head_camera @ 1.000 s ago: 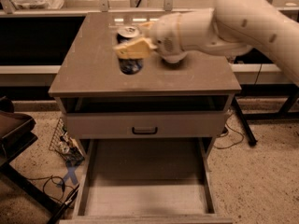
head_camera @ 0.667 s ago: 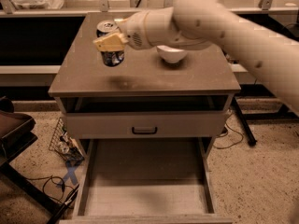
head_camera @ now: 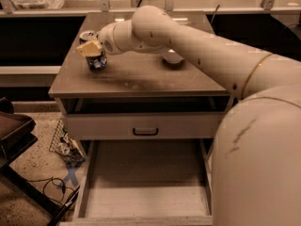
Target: Pick pepsi can from middle drawer and place on counter
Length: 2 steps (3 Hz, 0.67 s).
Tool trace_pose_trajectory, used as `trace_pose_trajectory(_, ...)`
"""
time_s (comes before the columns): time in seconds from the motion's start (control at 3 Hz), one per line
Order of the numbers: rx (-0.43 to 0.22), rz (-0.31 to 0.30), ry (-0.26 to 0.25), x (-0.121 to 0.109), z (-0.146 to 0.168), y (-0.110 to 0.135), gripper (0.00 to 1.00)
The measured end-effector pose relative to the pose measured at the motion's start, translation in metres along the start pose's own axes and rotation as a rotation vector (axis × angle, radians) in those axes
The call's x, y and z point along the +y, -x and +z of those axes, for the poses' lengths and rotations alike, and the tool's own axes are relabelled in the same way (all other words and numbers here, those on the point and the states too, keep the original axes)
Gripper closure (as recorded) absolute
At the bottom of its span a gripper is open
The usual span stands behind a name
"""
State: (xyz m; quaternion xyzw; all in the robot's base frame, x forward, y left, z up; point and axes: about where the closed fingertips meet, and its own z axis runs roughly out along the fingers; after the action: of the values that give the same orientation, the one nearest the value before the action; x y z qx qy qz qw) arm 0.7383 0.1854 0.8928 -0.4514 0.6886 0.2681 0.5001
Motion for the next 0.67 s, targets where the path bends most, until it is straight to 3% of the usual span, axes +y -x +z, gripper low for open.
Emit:
trace_pose_trajectory(0.33,0.016,0.016,-0.003,-0.0065,0.0191,-0.0080,1.00)
trace_pose_trajectory(0.67,0.017,0.016,-0.003,-0.0065,0.0201,-0.0078,0.82)
